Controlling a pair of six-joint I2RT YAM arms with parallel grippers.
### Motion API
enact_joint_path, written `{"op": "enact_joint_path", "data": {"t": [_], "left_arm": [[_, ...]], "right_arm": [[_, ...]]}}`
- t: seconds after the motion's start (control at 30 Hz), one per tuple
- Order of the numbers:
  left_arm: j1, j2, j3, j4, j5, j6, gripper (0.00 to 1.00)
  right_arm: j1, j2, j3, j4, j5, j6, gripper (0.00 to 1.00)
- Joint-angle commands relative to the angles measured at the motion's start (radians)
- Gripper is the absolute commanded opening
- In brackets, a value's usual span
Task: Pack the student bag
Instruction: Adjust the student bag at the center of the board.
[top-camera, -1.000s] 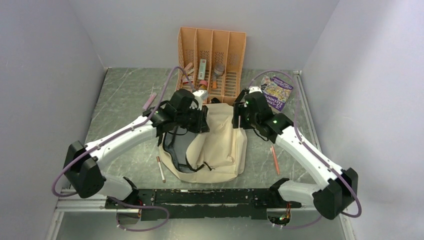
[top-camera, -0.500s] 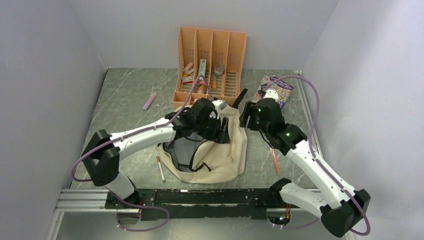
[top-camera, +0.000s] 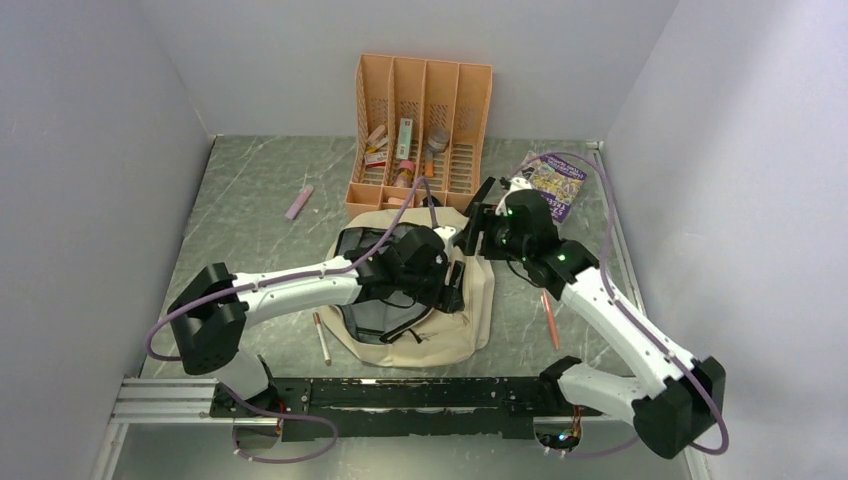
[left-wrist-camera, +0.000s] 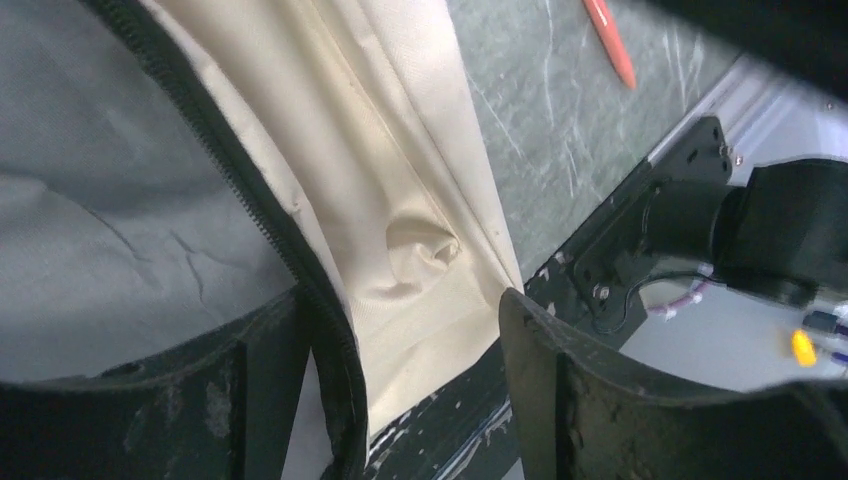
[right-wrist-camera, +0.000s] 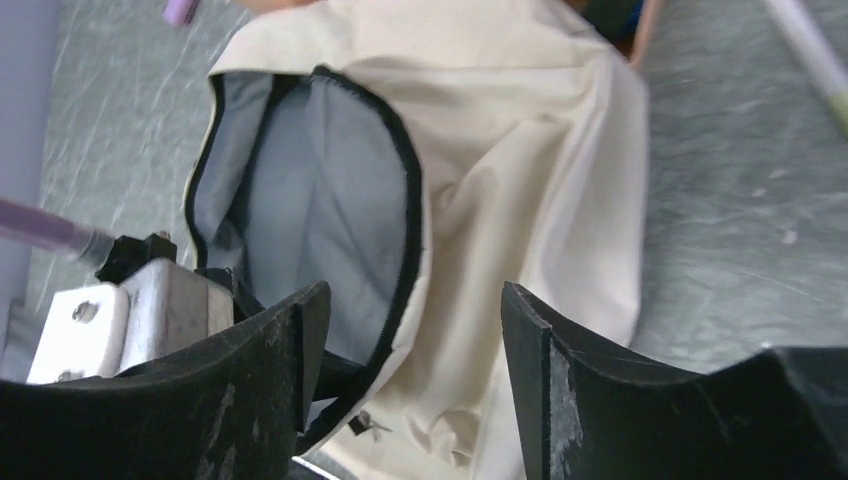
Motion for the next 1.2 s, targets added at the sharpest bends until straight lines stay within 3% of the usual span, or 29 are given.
{"op": "enact_joint_path", "data": {"t": [0.0,0.17,0.53,0.73,1.17], "left_arm": [[-0.017,-0.047,-0.029,-0.017,-0.095,-0.011,0.73],[-0.053,-0.094,-0.094,0.016,-0.102,-0.042,0.76],[-0.134,-0.260,-0.307,0.129,-0.252,-0.103,0.78],[-0.158,-0.265,-0.382,0.219,-0.246,-0.087,0.78],[-0.257,-0.196,-0.397,0.265,-0.307,-0.055,0.76]], "right_arm": [[-0.008,0.100,0.055,0.063,-0.208,-0.016,0.68],[-0.019,0.205,0.087,0.108,-0.241,-0.020,0.69],[-0.112,0.332,0.162,0.131,-0.354,-0.068,0.69],[-0.104,0.460,0.295,0.026,-0.482,-0.177,0.71],[0.007,0.660,0.404,-0.065,-0.356,-0.260,0.74]]}}
